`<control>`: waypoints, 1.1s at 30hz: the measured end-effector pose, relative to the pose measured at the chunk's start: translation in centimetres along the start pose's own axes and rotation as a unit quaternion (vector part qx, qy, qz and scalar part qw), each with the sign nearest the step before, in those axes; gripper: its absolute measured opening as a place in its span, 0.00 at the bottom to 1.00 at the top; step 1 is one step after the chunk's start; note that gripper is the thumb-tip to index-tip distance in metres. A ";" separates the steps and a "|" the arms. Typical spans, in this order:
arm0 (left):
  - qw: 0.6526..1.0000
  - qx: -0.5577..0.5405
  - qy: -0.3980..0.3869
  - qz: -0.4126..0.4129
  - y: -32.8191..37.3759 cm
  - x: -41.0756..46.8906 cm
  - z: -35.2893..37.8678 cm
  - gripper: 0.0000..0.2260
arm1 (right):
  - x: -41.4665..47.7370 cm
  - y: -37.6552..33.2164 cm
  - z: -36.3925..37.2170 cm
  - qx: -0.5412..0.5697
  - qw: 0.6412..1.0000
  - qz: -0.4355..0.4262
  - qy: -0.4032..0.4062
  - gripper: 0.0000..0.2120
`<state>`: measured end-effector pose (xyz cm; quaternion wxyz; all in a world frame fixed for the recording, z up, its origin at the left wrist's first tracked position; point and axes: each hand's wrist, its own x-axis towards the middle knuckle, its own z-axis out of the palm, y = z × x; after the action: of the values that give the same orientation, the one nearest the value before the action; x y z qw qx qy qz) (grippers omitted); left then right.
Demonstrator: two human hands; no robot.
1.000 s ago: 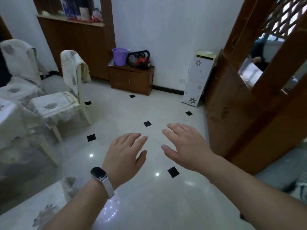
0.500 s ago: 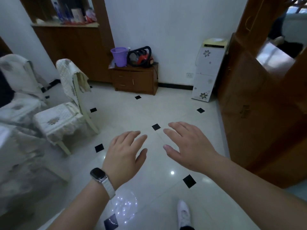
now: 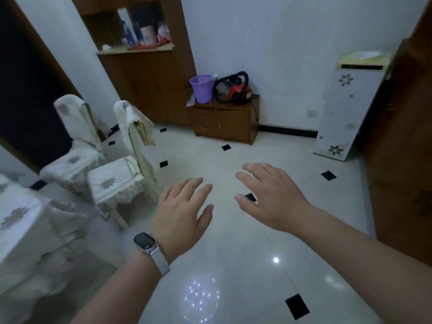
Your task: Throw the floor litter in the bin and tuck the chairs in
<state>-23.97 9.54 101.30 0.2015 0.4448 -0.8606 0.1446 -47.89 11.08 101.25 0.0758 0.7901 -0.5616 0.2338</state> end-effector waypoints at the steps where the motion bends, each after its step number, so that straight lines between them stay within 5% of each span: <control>1: 1.000 -0.001 0.005 -0.002 -0.4 0.6 0.4 0.18 | 1.0 0.3 0.3 0.011 1.000 -0.006 0.000 0.24; 11: 1.000 0.002 0.019 -0.017 -8.4 7.7 7.5 0.18 | 12.6 4.2 7.4 0.012 0.997 -0.067 -0.022 0.23; 25: 0.999 -0.024 0.028 -0.031 -29.5 21.9 17.2 0.16 | 36.6 6.2 18.3 -0.055 0.991 -0.117 -0.034 0.23; 33: 0.998 -0.037 0.008 -0.043 -35.0 29.4 23.4 0.17 | 46.3 12.8 23.5 -0.040 0.994 -0.083 -0.058 0.24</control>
<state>-15.61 -40.92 97.20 0.2306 0.4727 -0.8437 0.1072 -41.00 -41.93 99.79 0.0940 0.8427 -0.5062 0.1577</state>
